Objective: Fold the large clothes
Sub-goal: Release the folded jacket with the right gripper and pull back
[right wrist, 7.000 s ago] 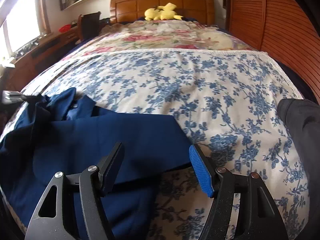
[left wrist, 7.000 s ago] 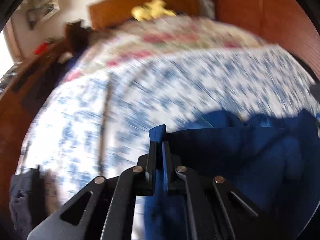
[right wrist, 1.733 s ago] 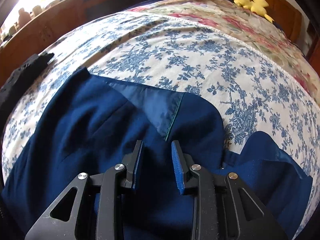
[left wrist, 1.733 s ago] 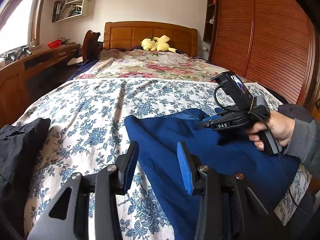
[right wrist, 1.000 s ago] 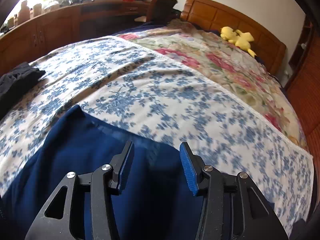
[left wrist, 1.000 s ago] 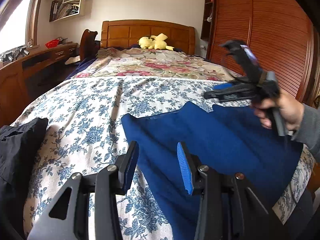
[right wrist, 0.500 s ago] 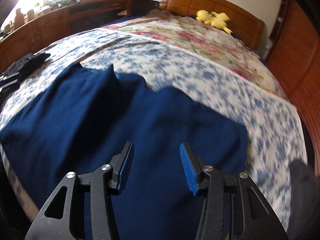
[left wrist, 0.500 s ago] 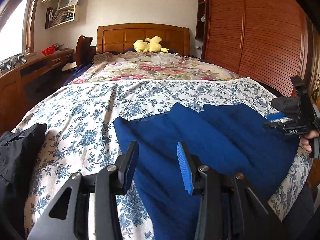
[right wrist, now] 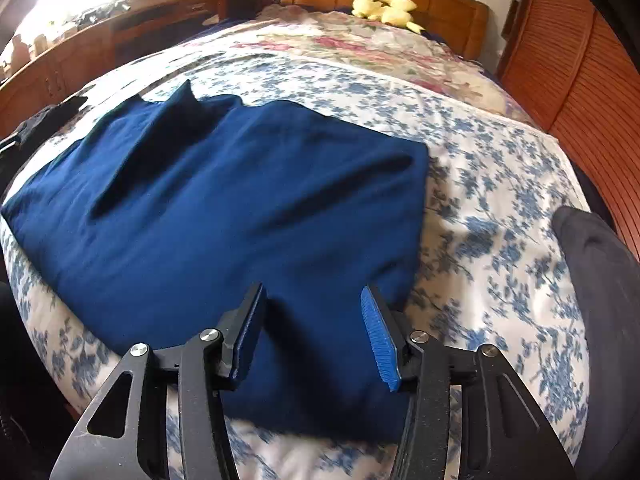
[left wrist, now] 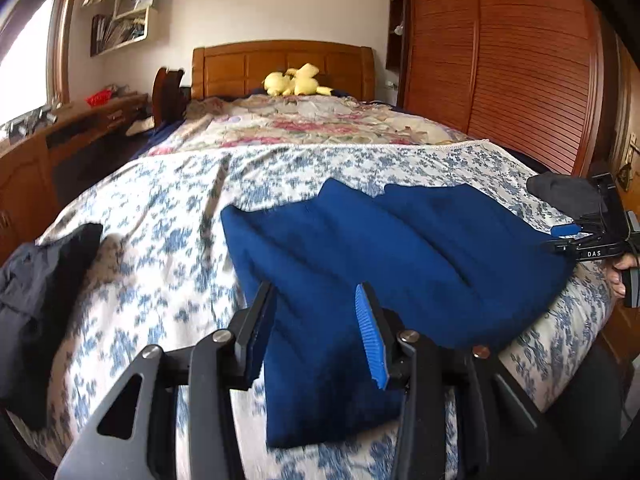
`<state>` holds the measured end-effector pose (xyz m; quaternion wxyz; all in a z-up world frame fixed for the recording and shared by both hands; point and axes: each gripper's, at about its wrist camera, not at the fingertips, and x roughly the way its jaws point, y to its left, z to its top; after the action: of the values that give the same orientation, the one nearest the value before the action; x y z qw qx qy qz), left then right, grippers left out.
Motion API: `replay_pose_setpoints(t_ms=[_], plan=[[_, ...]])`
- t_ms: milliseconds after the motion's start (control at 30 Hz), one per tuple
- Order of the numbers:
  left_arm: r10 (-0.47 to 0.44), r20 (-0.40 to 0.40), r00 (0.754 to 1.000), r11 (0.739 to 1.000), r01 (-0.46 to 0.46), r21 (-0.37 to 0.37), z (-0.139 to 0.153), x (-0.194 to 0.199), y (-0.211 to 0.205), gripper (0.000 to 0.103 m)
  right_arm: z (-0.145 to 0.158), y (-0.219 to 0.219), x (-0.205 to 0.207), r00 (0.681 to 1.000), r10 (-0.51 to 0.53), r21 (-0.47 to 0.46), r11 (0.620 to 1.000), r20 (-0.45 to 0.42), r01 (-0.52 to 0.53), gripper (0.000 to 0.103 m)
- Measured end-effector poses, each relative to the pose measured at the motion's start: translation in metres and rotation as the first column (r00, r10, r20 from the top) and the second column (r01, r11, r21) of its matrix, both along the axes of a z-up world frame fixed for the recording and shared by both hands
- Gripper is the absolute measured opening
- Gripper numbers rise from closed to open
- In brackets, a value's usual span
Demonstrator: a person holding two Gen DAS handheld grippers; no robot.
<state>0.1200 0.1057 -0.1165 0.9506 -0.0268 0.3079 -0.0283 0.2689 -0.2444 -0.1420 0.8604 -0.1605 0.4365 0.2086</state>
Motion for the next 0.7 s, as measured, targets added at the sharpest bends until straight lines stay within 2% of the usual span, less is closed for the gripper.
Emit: replay_pose_setpoints(t_ms=[167, 267, 433, 567, 700], plan=[[0.029, -0.073, 0.997, 1.000, -0.029, 0.000, -0.016, -0.009, 0.002, 0.048, -0.001, -0.024, -0.001, 0.999, -0.048, 0.018, 0.999, -0.004, 0.048, 0.059], [0.068, -0.105, 0.992, 0.998, -0.066, 0.020, -0.025, -0.012, 0.005, 0.048, -0.006, -0.037, -0.001, 0.997, -0.068, 0.049, 0.996, -0.029, 0.069, 0.061], [0.087, -0.169, 0.982, 0.996, -0.089, -0.002, -0.046, -0.014, 0.011, 0.048, -0.023, -0.046, -0.002, 0.993, -0.080, 0.088, 0.992, -0.088, 0.088, 0.066], [0.104, -0.176, 0.979, 0.993, -0.111, -0.029, -0.054, -0.019, 0.013, 0.049, -0.035, -0.050, 0.000, 0.987, -0.088, 0.126, 0.986, -0.137, 0.106, 0.067], [0.112, -0.183, 0.977, 0.992, -0.121, -0.036, -0.055, -0.022, 0.013, 0.049, -0.037, -0.048, -0.002, 0.986, -0.083, 0.148, 0.983, -0.147, 0.105, 0.068]])
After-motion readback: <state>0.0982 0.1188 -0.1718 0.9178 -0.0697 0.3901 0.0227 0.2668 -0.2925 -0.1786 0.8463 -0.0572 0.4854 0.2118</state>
